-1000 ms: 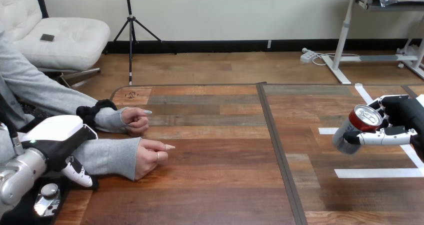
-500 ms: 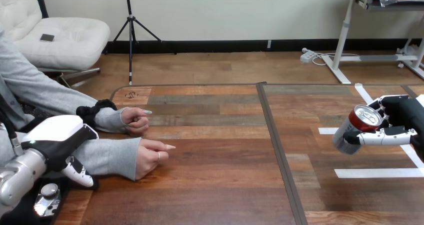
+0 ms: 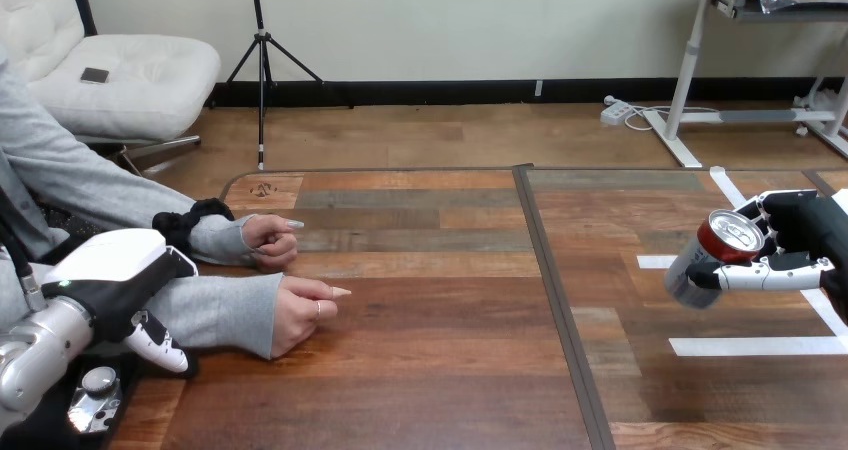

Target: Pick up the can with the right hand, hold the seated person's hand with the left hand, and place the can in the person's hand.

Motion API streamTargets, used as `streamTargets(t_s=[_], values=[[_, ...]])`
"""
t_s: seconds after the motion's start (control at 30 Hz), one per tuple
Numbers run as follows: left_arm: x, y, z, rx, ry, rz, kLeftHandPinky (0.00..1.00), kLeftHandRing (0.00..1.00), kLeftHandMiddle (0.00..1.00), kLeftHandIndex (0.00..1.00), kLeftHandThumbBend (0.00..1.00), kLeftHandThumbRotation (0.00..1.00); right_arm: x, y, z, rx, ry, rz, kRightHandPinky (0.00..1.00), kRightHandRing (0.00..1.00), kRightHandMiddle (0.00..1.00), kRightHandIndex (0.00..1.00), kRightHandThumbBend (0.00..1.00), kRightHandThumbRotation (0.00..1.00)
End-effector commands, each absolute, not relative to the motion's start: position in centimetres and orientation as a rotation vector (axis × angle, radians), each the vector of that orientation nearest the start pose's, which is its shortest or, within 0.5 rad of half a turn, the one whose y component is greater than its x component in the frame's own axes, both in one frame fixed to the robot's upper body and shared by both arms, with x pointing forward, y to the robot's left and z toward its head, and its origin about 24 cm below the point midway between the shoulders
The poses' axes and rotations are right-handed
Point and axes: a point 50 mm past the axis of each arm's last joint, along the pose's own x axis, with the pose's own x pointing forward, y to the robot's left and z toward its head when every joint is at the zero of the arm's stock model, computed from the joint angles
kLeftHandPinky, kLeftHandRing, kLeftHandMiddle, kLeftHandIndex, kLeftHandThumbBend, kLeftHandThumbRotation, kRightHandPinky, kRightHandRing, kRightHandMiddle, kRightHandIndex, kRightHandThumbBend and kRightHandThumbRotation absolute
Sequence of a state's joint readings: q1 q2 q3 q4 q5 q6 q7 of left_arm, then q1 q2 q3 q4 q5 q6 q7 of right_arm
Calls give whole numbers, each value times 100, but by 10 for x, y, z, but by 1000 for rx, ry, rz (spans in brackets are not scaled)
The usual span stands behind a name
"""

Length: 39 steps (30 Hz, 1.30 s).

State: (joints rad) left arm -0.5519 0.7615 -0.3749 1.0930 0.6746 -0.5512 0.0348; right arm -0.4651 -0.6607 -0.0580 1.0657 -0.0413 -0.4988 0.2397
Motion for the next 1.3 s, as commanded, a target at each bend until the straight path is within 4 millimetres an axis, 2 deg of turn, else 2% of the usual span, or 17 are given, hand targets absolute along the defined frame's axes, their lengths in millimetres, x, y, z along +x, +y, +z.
streamTargets(t_s=[0.0,0.47,0.87,1.27], values=[[314,304,53,1411,143,-358,33,39,46,49,81,0,316,-323,82,-571,-9,-9,26,30,37,41,86,0],[316,301,59,1336,101,-331,32,36,43,49,79,0,316,-323,82,-591,-5,-10,23,28,37,41,86,0],[318,301,70,1282,45,-297,35,39,45,49,77,0,316,-323,82,-580,-9,-3,22,27,37,41,84,0],[319,299,83,1243,-17,-273,33,37,43,48,75,0,317,-322,81,-586,-8,0,29,33,40,42,83,0]])
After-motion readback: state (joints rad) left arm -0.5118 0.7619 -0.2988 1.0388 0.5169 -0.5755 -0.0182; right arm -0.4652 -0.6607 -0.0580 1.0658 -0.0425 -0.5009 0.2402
